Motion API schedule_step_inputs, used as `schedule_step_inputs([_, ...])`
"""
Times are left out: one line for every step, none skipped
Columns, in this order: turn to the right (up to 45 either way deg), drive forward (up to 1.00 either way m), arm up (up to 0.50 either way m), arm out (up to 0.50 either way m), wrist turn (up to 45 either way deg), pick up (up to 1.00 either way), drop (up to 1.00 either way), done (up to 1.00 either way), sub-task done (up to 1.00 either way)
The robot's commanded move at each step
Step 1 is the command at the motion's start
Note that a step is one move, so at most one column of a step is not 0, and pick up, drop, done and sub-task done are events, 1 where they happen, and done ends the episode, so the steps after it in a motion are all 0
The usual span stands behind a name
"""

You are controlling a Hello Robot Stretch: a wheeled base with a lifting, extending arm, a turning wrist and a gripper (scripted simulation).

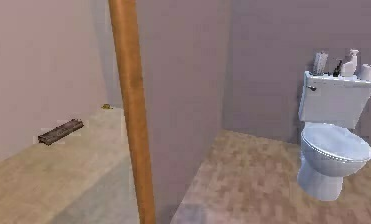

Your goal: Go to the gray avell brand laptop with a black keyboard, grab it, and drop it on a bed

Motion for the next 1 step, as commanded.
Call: schedule_step_inputs([0.0,0.4,0.0,0.0,0.0,0.0,0.0,0.0,0.0])
